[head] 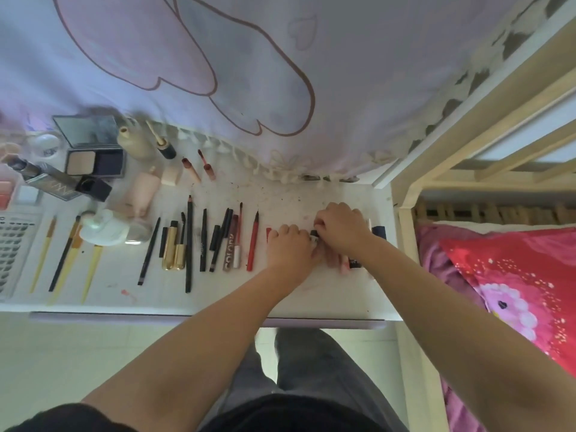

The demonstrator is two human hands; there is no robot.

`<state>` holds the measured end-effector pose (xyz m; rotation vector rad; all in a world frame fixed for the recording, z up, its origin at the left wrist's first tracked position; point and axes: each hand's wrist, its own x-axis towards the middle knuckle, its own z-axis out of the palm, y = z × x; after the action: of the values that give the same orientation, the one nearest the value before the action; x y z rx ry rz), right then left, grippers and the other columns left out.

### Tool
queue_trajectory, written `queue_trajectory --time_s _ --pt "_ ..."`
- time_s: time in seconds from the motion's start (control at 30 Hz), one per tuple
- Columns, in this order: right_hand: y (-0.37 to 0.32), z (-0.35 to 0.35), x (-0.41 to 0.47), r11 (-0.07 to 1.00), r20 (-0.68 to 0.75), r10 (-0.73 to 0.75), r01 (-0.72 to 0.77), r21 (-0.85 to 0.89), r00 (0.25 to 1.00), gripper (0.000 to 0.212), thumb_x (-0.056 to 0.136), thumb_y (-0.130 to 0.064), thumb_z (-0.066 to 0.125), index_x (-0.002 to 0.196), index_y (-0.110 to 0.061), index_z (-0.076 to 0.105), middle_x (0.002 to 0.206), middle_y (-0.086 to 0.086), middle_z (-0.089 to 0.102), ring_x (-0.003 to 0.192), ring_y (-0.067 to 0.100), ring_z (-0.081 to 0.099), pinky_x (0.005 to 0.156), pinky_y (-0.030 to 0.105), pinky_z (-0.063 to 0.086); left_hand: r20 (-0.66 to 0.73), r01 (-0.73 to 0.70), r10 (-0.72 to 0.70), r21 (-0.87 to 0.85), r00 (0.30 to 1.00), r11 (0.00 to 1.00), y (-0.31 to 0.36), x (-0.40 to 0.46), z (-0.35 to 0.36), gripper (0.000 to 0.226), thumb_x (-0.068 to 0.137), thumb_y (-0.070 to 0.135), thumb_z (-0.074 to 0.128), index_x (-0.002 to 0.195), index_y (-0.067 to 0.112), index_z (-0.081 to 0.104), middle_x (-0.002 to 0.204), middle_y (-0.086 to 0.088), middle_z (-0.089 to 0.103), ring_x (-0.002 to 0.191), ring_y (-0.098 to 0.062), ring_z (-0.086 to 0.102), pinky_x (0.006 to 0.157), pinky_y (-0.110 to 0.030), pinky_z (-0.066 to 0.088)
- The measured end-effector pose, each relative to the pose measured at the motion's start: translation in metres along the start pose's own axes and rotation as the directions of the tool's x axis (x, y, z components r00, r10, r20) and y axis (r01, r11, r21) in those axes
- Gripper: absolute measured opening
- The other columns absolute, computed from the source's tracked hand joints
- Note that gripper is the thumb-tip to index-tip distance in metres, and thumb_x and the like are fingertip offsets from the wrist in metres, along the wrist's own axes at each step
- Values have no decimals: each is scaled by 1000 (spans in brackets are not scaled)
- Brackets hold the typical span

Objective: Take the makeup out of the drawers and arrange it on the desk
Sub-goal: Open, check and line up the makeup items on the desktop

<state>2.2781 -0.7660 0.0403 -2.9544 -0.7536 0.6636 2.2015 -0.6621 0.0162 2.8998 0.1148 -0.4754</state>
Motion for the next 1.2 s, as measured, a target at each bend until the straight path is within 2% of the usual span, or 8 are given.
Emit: queue_trajectory --time_s 0.27,0.47,0.6,0.8,0.87,0.97,1.1,1.2 --pt "-12 -33 0 900 37 -13 -5 435 999 46 96 -46 42 60 -17 47 61 0 54 58 15 49 61 31 41 -221 -23 -20 -191 975 981 -15 -7 -19 34 98 37 37 113 9 49 96 -6 65 87 -28 59 71 -33 29" --pt "-18 -61 -11 778 49 -129 70 624 990 31 96 -32 47 70 -16 52 64 -4 51 56 7 43 56 22 33 -148 -75 -23 -622 989 779 -29 -15 -36 23 101 34 31 91 18 43 65 9 47 55 -11 44 47 -28 26" --pt "-18 -66 -23 695 156 -207 33 719 966 14 97 -25 47 105 -21 57 90 -2 62 79 7 58 67 22 45 -139 -124 49 -608 989 784 -43 -21 -45 18 100 29 36 101 16 49 68 12 47 59 -6 45 51 -26 30" --pt "-30 -72 -30 836 222 -141 -4 549 965 31 98 -41 40 86 -17 56 71 -3 61 59 8 52 58 21 38 -143 -191 137 -495 980 848 -55 -30 -52 16 99 34 37 97 21 46 68 13 46 58 -2 43 48 -23 26" --pt "-30 -72 -34 793 229 -181 4 609 956 13 96 -33 50 97 -21 54 87 -1 62 72 7 57 61 19 43 -136 -195 147 -484 980 853 -60 -33 -53 19 100 35 36 98 20 47 69 12 48 58 -3 44 49 -24 29" --pt "-32 -75 -41 706 308 -196 -84 703 931 21 94 -36 54 111 -24 51 103 0 64 84 6 65 63 20 50 -140 -213 166 -457 976 863 -67 -38 -55 22 99 37 37 102 19 49 72 10 51 60 -5 47 50 -24 33" --pt "-42 -73 -43 772 347 -119 -133 622 930 36 99 -46 36 98 -17 57 79 -5 68 61 7 58 60 22 44 -179 -256 196 -425 964 868 -71 -40 -60 22 98 36 39 107 20 51 80 11 53 67 -6 49 55 -21 35" --pt "-40 -69 -45 744 256 -137 -71 664 957 14 97 -31 49 94 -19 58 81 -3 63 64 6 53 57 20 42 -160 -265 217 -417 963 869 -75 -41 -63 24 98 38 39 108 20 51 84 7 58 70 -12 53 58 -26 40"
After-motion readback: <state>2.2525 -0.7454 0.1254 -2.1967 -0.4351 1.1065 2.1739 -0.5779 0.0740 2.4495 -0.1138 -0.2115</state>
